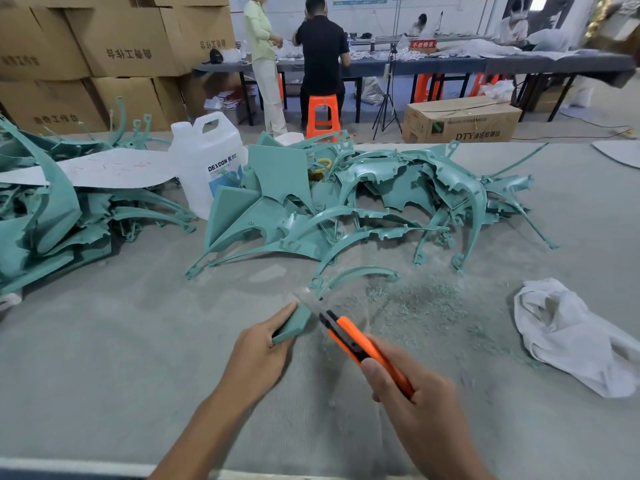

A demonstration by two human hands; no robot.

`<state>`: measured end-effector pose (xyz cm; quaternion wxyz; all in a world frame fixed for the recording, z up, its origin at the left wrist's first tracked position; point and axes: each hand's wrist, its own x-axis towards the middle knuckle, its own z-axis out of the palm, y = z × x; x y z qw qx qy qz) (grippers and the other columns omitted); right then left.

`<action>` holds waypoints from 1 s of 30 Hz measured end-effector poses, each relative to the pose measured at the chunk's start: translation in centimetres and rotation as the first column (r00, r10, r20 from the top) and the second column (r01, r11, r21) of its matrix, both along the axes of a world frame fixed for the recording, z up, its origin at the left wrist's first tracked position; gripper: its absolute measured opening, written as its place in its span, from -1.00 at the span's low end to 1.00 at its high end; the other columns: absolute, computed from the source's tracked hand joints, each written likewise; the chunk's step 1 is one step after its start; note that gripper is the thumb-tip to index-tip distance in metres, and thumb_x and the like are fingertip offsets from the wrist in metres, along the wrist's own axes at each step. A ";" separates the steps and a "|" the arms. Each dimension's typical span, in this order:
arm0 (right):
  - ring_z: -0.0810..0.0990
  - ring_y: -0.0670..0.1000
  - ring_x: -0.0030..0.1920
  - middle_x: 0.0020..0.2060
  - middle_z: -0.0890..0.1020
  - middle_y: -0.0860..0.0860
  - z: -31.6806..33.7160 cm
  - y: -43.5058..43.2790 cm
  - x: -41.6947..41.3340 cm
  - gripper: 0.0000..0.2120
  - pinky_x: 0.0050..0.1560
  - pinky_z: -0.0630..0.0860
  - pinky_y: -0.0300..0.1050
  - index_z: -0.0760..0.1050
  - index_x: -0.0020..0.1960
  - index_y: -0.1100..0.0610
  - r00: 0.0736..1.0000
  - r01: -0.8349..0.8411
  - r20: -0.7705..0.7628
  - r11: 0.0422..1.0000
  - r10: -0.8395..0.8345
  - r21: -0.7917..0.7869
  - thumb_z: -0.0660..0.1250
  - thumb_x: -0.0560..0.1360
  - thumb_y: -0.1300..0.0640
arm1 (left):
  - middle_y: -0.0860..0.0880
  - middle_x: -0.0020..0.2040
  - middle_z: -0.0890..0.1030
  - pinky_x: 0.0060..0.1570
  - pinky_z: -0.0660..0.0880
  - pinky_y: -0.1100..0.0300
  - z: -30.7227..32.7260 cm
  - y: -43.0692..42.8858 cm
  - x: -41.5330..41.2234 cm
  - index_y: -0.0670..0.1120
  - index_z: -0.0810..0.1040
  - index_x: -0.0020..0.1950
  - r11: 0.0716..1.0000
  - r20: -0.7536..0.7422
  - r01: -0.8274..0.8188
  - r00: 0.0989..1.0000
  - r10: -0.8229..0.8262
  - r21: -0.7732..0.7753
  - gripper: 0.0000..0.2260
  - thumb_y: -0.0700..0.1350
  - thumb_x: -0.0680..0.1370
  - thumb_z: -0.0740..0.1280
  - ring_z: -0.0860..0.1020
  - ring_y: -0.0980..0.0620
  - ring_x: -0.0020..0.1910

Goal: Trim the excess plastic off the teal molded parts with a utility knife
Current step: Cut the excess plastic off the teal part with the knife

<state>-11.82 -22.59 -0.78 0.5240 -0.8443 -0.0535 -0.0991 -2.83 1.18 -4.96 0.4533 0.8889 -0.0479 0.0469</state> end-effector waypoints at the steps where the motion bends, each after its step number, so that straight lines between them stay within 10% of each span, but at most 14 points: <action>1: 0.66 -0.14 -0.29 -0.30 0.66 -0.17 0.3 -0.1 0.0 -0.63 -0.21 0.58 -0.23 0.45 0.22 -0.50 1.000 -0.030 0.004 0.999 0.030 -0.035 0.22 0.41 -0.38 | 0.17 -0.06 0.70 -0.33 0.46 0.34 0.2 0.0 0.0 0.57 0.39 0.25 1.000 0.025 0.014 1.000 -0.014 0.027 -0.50 -0.08 0.61 0.33 0.49 0.29 -0.38; 7: 0.51 -0.20 -0.44 -0.42 0.53 -0.24 1.7 -1.1 0.9 -0.69 -0.42 0.37 -0.35 0.40 0.26 -0.51 0.995 -0.026 0.088 0.959 0.053 -0.283 0.15 0.52 -0.38 | 0.23 -0.32 0.58 -0.38 0.42 0.29 0.5 -0.2 -0.2 0.63 0.38 0.19 0.993 0.018 0.006 1.000 -0.008 0.119 -0.47 -0.10 0.63 0.29 0.43 0.18 -0.46; 11: 0.53 -0.12 -0.47 -0.51 0.49 -0.18 2.2 -2.9 3.9 -0.57 -0.50 0.34 -0.25 0.47 0.30 -0.36 0.996 0.060 0.083 0.928 -0.032 -0.369 0.08 0.50 -0.38 | 0.26 0.14 0.62 -0.26 0.41 0.51 0.7 -0.4 -0.7 0.27 0.41 0.45 0.989 -0.008 -0.024 1.000 0.026 0.146 -0.46 -0.24 0.58 0.29 0.54 0.42 -0.25; 24: 0.55 0.00 -0.36 -0.40 0.60 -0.02 0.3 -10.8 11.3 -0.65 -0.34 0.50 -0.11 0.67 0.02 -0.01 0.912 0.195 -0.156 0.736 -0.380 -0.649 0.18 0.62 -0.16 | -0.03 0.16 0.69 -0.33 0.47 0.32 1.0 -0.7 -0.9 0.30 0.40 0.45 0.996 -0.053 -0.037 0.998 0.042 0.087 -0.52 -0.17 0.63 0.26 0.56 0.27 -0.36; 30: 0.51 -0.06 -0.40 -0.45 0.55 -0.07 0.5 -8.5 9.0 -0.80 -0.41 0.33 -0.15 0.59 -0.07 -0.17 0.928 0.343 0.032 0.815 -0.372 -0.466 0.22 0.64 -0.12 | 0.08 0.05 0.71 -0.46 0.38 0.36 1.1 -0.6 -0.6 0.29 0.42 0.44 0.997 -0.060 -0.050 0.997 0.054 0.063 -0.57 -0.14 0.65 0.26 0.47 0.25 -0.49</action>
